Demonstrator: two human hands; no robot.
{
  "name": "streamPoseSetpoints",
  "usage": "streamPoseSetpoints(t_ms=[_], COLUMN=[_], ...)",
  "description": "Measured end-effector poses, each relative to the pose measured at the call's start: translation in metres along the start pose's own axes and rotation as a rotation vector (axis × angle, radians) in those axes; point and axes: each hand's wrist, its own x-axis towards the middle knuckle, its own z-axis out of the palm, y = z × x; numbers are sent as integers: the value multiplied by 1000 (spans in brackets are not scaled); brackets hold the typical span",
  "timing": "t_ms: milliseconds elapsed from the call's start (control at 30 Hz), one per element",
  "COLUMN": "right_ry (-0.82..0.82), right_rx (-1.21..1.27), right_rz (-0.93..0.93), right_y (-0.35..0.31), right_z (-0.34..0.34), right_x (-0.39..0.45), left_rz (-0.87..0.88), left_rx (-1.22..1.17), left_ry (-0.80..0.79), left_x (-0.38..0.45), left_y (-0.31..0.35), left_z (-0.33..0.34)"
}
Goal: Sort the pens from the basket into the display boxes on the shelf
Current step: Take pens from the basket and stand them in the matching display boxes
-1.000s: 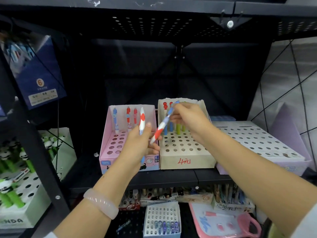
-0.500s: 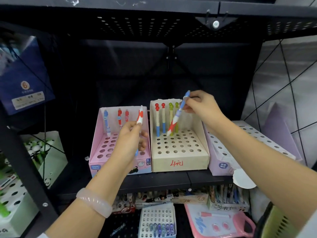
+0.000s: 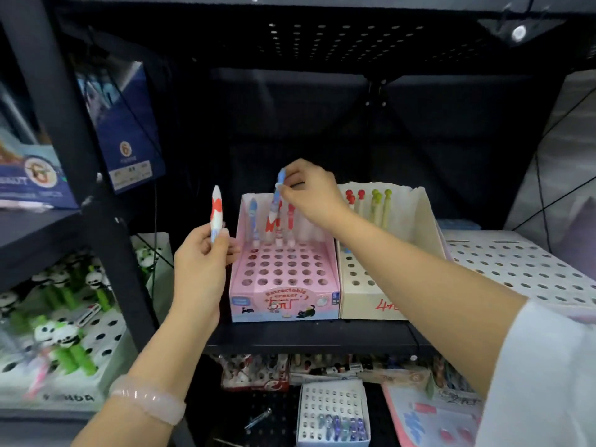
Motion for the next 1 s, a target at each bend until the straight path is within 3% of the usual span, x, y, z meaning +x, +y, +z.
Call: streamPoseSetpoints(t_ms=[333,467,567,667,733,833,933,1000], right_ry=[-95,-116,-213,-208,-147,-33,-161,-265], right_rx=[-402,-643,-702,-784,-739,-459,-107,110], right_rz=[35,18,42,20,-5,-122,-103,62], right_y=[19,18,20,20,17,4,-12,-17], right_z=[28,34,40,44,43,40,38,35], right_x=[10,16,17,14,9,-2,-20,-34], left_rz=[-124,-108,-123,-156,-171,-125,-96,-113], left_rx=[-56,-53,-33,-56,-97,-120,-150,-198], left_ry=[-152,-155,-161,-169,-171,-186,-162,-136], left_x=[-1,-3,-4,-2,-2,-2,-3,-1], left_y=[-23,-23,-23,-22,-17,-6,8,14], left_z=[-9,-8,-9,-11,-12,-11,-6,-3])
